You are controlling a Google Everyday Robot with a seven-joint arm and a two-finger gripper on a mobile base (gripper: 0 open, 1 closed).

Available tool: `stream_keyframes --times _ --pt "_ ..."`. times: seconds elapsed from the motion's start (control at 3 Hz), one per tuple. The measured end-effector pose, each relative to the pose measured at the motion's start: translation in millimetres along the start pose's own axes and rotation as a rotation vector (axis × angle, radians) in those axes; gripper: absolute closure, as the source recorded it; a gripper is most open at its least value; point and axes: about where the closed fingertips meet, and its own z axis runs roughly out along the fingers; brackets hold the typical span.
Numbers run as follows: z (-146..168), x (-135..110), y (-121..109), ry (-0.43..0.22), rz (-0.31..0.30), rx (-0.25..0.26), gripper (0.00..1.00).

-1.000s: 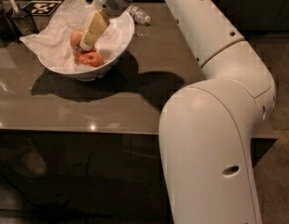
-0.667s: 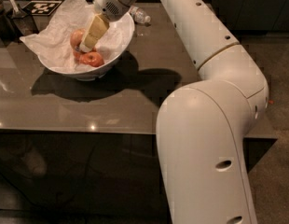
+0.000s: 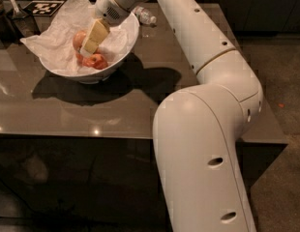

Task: Pick apple from white bowl

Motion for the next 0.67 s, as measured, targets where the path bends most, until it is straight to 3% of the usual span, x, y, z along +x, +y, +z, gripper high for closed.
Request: stream_keyframes --times 0.33,0.67 --pt "19.0 7.8 -4.0 -0.023 -0.006 -0.036 0.0" --pt "21.1 9.4 -4.8 -0.029 -0.007 -0.041 0.0"
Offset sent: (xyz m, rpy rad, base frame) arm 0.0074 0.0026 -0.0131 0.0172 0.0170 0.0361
